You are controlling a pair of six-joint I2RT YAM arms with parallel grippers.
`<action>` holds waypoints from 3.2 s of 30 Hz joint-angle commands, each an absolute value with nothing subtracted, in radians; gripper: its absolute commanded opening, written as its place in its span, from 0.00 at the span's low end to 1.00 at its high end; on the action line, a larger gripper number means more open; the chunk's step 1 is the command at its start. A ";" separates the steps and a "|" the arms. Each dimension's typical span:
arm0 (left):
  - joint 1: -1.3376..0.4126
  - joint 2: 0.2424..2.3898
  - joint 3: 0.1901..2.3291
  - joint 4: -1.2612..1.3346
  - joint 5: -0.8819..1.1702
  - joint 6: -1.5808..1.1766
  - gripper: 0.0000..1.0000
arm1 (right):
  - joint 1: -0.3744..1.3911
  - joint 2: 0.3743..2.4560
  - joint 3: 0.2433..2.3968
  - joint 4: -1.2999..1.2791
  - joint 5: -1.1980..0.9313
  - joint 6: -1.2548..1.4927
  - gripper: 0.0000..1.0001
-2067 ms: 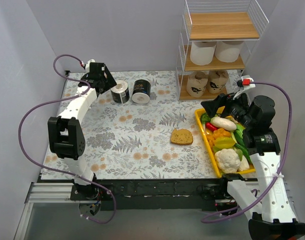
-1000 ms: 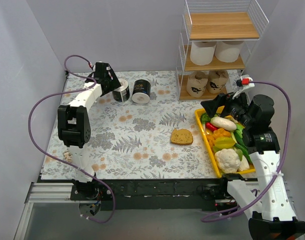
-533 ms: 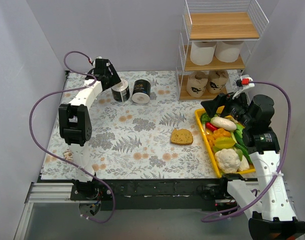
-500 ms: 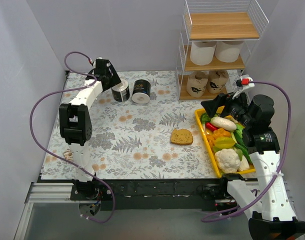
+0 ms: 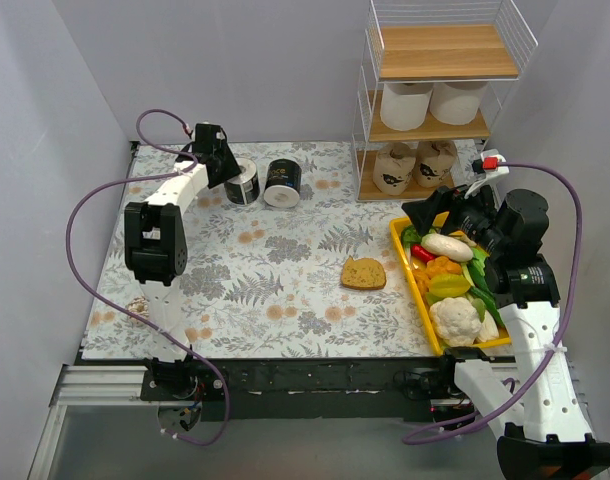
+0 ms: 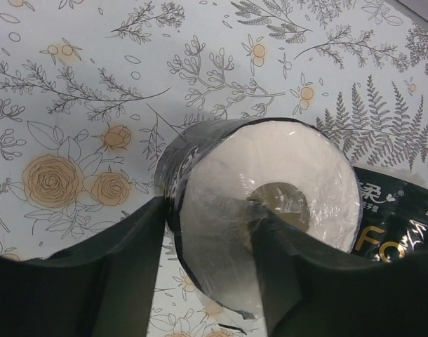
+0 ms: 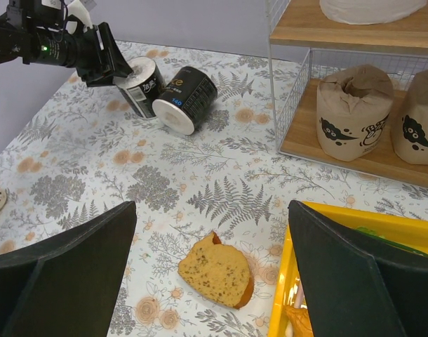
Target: Place and organize the paper towels onto the shelf
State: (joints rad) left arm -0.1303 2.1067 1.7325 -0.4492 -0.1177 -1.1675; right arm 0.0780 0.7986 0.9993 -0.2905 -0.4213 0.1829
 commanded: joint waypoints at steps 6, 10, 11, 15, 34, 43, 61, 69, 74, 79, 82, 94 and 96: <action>-0.127 2.017 1.687 -0.456 -0.019 -1.094 0.35 | 0.077 0.795 1.005 -0.284 -0.460 0.176 0.99; -0.127 1.936 1.614 -0.483 0.061 -1.066 0.31 | 0.075 0.813 0.996 -0.264 -0.544 0.238 0.99; -0.127 1.919 1.580 -0.492 0.072 -1.063 0.31 | 0.077 0.825 1.002 -0.273 -0.554 0.250 0.99; -0.130 1.789 1.458 -0.517 0.129 -1.058 0.30 | 0.077 0.838 1.025 -0.308 -0.548 0.244 0.95; -0.480 1.610 1.318 -0.497 0.046 -1.100 0.30 | 0.077 0.784 0.991 -0.380 -0.314 0.167 0.90; -0.548 1.700 1.313 -0.430 0.025 -1.108 0.34 | 0.077 0.784 0.965 -0.394 -0.255 0.163 0.89; -0.526 1.545 1.417 -0.465 -0.116 -1.063 0.98 | 0.521 1.004 1.095 -0.489 0.070 0.190 0.86; -0.345 1.365 1.165 -0.442 -0.215 -1.121 0.98 | 0.820 1.253 1.219 -0.404 0.228 0.218 0.78; -0.334 1.247 0.971 -0.394 -0.313 -1.132 0.98 | 0.908 1.426 1.325 -0.385 0.226 0.186 0.74; -0.334 1.177 0.946 -0.380 -0.357 -1.120 0.98 | 0.945 1.595 1.443 -0.393 0.219 0.173 0.71; -0.334 1.154 0.945 -0.379 -0.396 -1.131 0.98 | 0.956 1.666 1.503 -0.416 0.216 0.153 0.70; -0.334 1.114 0.934 -0.376 -0.428 -1.140 0.98 | 0.957 1.775 1.531 -0.411 0.273 0.117 0.67; -0.334 1.112 0.934 -0.373 -0.425 -1.138 0.98 | 0.957 1.793 1.534 -0.411 0.273 0.109 0.67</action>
State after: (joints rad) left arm -0.3336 1.1481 0.9279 -0.3840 -0.3939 -1.1389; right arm 0.9524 1.7699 1.4788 -0.4271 0.2375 0.1417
